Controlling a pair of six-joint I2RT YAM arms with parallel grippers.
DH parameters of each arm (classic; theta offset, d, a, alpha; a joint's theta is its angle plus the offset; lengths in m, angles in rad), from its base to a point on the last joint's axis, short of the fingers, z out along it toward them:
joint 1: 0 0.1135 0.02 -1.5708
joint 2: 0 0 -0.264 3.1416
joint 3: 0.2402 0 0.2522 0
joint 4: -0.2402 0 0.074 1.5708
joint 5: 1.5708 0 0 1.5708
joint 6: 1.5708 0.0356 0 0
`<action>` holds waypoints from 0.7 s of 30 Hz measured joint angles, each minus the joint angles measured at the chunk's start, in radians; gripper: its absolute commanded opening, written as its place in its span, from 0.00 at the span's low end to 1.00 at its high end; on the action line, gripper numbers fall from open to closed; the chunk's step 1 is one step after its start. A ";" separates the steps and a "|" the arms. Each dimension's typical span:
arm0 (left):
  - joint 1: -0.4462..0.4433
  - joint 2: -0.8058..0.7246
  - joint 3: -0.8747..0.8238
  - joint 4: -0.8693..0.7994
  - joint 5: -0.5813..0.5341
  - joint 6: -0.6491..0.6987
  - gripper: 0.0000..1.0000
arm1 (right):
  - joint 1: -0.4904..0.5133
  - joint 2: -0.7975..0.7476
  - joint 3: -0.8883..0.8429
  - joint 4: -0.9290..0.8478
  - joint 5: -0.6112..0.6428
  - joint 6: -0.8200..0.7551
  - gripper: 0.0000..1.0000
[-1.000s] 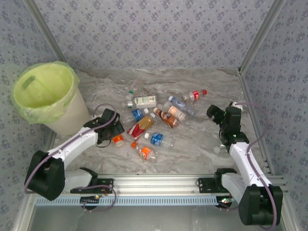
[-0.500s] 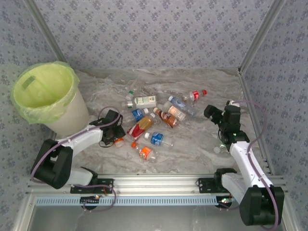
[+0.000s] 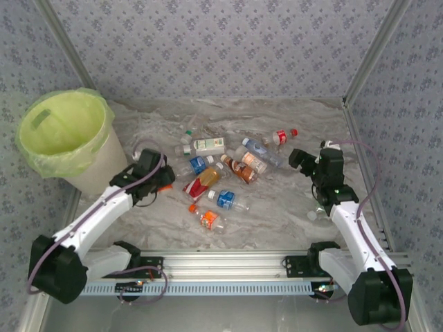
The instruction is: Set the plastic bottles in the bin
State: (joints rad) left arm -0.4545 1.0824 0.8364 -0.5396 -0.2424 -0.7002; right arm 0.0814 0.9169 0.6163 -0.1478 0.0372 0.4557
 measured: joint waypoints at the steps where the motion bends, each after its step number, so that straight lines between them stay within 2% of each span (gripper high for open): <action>1: 0.000 -0.011 0.058 -0.010 -0.029 0.032 0.45 | 0.004 0.000 0.004 0.000 0.000 0.000 1.00; 5: 0.013 -0.013 0.293 -0.005 -0.139 0.177 0.46 | 0.027 0.000 0.026 -0.001 0.001 0.000 1.00; 8: 0.066 0.012 0.454 0.013 -0.188 0.275 0.47 | 0.042 0.000 0.035 -0.001 0.005 0.000 1.00; 13: 0.238 0.089 0.632 0.043 -0.246 0.357 0.47 | 0.063 0.000 0.037 -0.003 0.019 0.000 1.00; 17: 0.378 0.151 0.682 0.049 -0.284 0.383 0.46 | 0.074 0.000 0.037 -0.007 0.031 0.000 1.00; 21: 0.514 0.225 0.708 0.039 -0.278 0.374 0.47 | 0.080 0.000 0.037 -0.015 0.039 0.000 1.00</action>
State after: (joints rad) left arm 0.0597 1.3075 1.5448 -0.5011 -0.5201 -0.3260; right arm 0.1612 0.9169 0.6537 -0.1631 0.0757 0.4553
